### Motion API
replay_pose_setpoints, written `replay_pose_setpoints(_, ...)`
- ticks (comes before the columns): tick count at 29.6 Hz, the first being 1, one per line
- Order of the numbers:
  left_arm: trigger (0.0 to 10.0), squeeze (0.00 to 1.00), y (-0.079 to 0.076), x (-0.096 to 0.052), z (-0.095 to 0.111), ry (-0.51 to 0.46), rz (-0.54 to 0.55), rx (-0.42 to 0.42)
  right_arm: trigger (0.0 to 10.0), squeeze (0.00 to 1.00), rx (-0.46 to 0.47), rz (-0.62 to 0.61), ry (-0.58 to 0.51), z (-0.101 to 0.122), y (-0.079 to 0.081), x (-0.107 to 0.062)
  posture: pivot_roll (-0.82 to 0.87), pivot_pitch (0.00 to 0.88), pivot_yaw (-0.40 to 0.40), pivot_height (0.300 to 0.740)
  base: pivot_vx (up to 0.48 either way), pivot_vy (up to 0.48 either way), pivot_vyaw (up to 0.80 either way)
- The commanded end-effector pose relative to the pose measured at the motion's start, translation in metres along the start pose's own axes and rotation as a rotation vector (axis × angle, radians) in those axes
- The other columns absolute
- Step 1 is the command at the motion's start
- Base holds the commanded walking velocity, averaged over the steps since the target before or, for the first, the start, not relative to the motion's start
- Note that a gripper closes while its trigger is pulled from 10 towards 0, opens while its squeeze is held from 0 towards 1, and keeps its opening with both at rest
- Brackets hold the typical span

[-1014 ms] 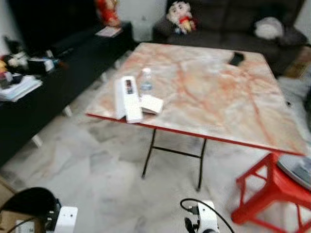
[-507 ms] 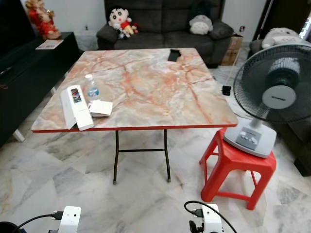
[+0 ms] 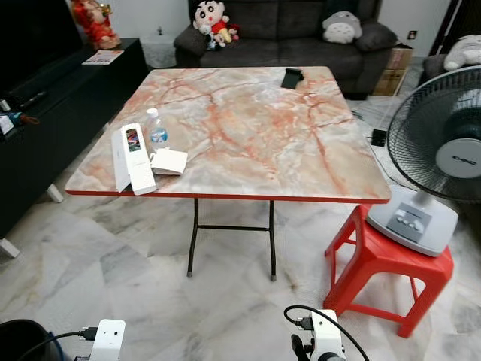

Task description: Picking trash to rubbish bin

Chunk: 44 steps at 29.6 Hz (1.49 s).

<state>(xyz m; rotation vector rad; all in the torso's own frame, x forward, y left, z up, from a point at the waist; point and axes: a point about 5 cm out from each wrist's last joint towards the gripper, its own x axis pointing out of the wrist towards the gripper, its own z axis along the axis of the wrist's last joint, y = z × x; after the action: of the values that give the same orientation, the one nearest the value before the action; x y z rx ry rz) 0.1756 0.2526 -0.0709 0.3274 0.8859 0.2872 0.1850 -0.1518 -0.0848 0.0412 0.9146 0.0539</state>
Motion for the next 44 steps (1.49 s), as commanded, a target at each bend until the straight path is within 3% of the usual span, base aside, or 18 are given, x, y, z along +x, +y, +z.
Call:
replay_pose_setpoints(1, 10.0, 0.00, 0.001, 0.000, 0.001, -0.009, 0.006, 0.005, 10.0, 0.00, 0.004, 0.003, -0.018, 0.004, 0.002, 0.001, -0.03, 0.008, 0.022, 0.740, 0.000, 0.000, 0.00)
replay_pose_setpoints(5, 10.0, 0.00, 0.000, 0.002, 0.010, -0.038, 0.009, -0.006, 10.0, 0.00, -0.002, 0.014, -0.047, 0.012, 0.005, 0.002, -0.03, 0.008, 0.022, 0.740, 0.000, 0.000, 0.00)
replay_pose_setpoints(8, 10.0, 0.00, 0.003, 0.005, 0.030, -0.097, 0.032, -0.064, 10.0, 0.00, 0.002, 0.029, -0.101, 0.027, 0.007, 0.004, -0.04, 0.012, 0.021, 0.740, 0.000, 0.000, 0.00)
replay_pose_setpoints(15, 10.0, 0.00, -0.001, 0.006, 0.112, -0.387, -0.009, -0.100, 10.0, 0.00, -0.038, 0.090, -0.335, 0.096, 0.018, 0.007, -0.04, 0.012, 0.021, 0.740, 0.000, 0.000, 0.00)
replay_pose_setpoints(19, 10.0, 0.00, -0.003, 0.003, 0.132, -0.461, -0.024, -0.130, 10.0, 0.00, -0.047, 0.105, -0.398, 0.113, 0.021, 0.005, -0.04, 0.012, 0.021, 0.740, 0.000, 0.000, 0.00)
replay_pose_setpoints(20, 10.0, 0.00, -0.006, -0.004, 0.156, -0.569, -0.039, -0.164, 10.0, 0.00, -0.053, 0.124, -0.487, 0.135, 0.025, 0.001, -0.04, 0.013, 0.023, 0.740, 0.000, 0.000, 0.00)
replay_pose_setpoints(25, 10.0, 0.00, -0.014, -0.022, 0.197, -0.764, -0.055, -0.168, 10.0, 0.00, -0.059, 0.185, -0.685, 0.178, 0.039, -0.011, -0.04, 0.013, 0.023, 0.740, 0.000, 0.000, 0.00)
replay_pose_setpoints(34, 10.0, 0.00, -0.023, -0.045, 0.235, -0.929, -0.082, -0.214, 10.0, 0.00, -0.069, 0.262, -0.873, 0.218, 0.059, -0.029, -0.05, 0.011, 0.027, 0.740, 0.000, 0.000, 0.00)
replay_pose_setpoints(36, 10.0, 0.00, -0.024, -0.057, 0.250, -1.005, -0.086, -0.207, 10.0, 0.00, -0.072, 0.286, -0.927, 0.228, 0.066, -0.035, -0.05, 0.000, 0.031, 0.740, 0.000, 0.000, 0.00)
replay_pose_setpoints(44, 10.0, 0.00, -0.025, -0.065, 0.263, -1.037, -0.094, -0.230, 10.0, 0.00, -0.109, 0.315, -0.959, 0.234, 0.074, -0.040, -0.05, 0.000, 0.030, 0.740, 0.063, 0.000, 0.40)
